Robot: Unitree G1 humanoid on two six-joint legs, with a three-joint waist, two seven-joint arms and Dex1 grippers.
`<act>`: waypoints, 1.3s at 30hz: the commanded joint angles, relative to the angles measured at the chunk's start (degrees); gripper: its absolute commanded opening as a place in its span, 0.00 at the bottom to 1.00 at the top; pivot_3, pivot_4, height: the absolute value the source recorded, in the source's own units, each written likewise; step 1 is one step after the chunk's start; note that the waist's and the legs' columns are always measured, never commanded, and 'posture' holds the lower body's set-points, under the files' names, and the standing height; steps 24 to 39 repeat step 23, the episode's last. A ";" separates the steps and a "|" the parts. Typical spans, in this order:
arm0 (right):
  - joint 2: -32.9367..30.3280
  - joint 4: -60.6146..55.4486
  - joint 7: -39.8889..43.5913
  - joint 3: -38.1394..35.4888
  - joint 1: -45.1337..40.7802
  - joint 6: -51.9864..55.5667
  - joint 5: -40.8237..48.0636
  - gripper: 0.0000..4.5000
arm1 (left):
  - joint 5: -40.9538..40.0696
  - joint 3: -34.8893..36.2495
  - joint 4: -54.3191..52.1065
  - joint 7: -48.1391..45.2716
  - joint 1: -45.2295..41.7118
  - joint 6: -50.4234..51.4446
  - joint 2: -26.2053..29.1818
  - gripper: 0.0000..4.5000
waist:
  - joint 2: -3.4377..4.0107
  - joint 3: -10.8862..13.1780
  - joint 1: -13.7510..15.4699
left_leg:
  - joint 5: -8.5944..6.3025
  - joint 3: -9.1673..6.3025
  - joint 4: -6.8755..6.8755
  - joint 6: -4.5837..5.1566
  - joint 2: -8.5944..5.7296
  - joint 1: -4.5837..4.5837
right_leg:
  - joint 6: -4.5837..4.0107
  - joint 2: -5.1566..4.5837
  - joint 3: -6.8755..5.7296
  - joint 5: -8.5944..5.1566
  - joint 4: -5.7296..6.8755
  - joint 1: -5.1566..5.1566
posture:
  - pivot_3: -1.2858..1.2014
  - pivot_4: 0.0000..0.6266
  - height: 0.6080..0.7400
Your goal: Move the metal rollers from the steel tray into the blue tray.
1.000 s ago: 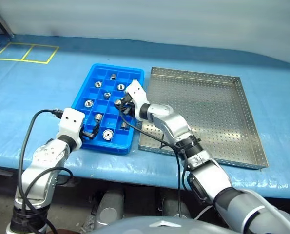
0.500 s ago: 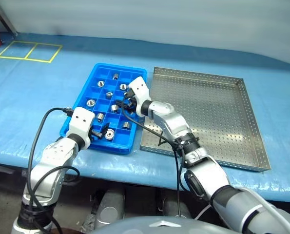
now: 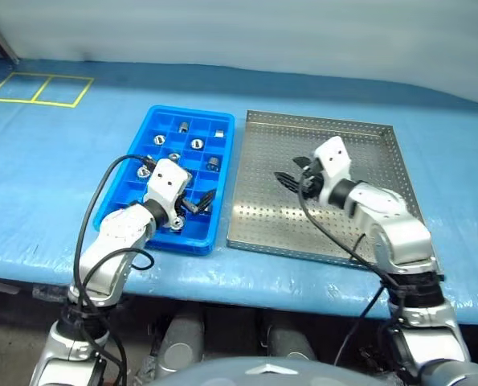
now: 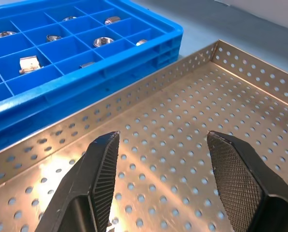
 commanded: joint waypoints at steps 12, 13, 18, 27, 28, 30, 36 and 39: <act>-0.63 -5.07 0.47 -1.67 6.97 -2.57 2.53 1.00 | 1.65 -2.59 2.87 -3.45 -3.50 -2.79 0.46 0.94 | -0.01 0.01 -2.01 | -0.02 0.03 0.23 0.03 0.00 0.00 | 0.12 0.01 0.05 0.06 0.05 0.05 | 0.56 0.24 1.00; -0.58 -5.09 0.36 -1.61 6.95 -2.62 2.56 1.00 | 1.67 -2.67 2.62 -3.61 -3.46 -2.77 0.43 0.94 | -0.01 0.01 -1.97 | -0.02 0.03 0.26 0.03 -0.01 -0.01 | 0.13 0.01 0.05 0.07 0.05 0.06 | 0.56 0.24 1.00; -1.05 -4.60 0.37 -1.24 6.73 -3.27 2.35 1.00 | 2.04 -2.89 2.31 -3.64 -3.34 -2.74 0.33 0.94 | -0.01 0.01 -1.88 | -0.02 0.03 0.33 0.03 -0.02 -0.05 | 0.15 0.00 0.06 0.09 0.05 0.08 | 0.56 0.24 1.00; -0.91 -4.07 0.00 -1.19 6.37 -3.14 2.36 1.00 | 1.74 -2.63 2.16 -3.87 -3.37 -2.61 0.19 0.94 | -0.01 0.01 -1.92 | -0.02 0.02 0.33 0.03 -0.02 -0.04 | 0.15 0.00 0.06 0.09 0.05 0.07 | 0.56 0.24 1.00; -0.91 -4.07 0.00 -1.19 6.37 -3.14 2.36 1.00 | 1.74 -2.63 2.16 -3.87 -3.37 -2.61 0.19 0.94 | -0.01 0.01 -1.92 | -0.02 0.02 0.33 0.03 -0.02 -0.04 | 0.15 0.00 0.06 0.09 0.05 0.07 | 0.56 0.24 1.00; -0.91 -4.07 0.00 -1.19 6.37 -3.14 2.36 1.00 | 1.74 -2.63 2.16 -3.87 -3.37 -2.61 0.19 0.94 | -0.01 0.01 -1.92 | -0.02 0.02 0.33 0.03 -0.02 -0.04 | 0.15 0.00 0.06 0.09 0.05 0.07 | 0.56 0.24 1.00; -0.91 -4.07 0.00 -1.19 6.37 -3.14 2.36 1.00 | 1.74 -2.63 2.16 -3.87 -3.37 -2.61 0.19 0.94 | -0.01 0.01 -1.92 | -0.02 0.02 0.33 0.03 -0.02 -0.04 | 0.15 0.00 0.06 0.09 0.05 0.07 | 0.56 0.24 1.00; -0.91 -4.07 0.00 -1.19 6.37 -3.14 2.36 1.00 | 1.74 -2.63 2.16 -3.87 -3.37 -2.61 0.19 0.94 | -0.01 0.01 -1.92 | -0.02 0.02 0.33 0.03 -0.02 -0.04 | 0.15 0.00 0.06 0.09 0.05 0.07 | 0.56 0.24 1.00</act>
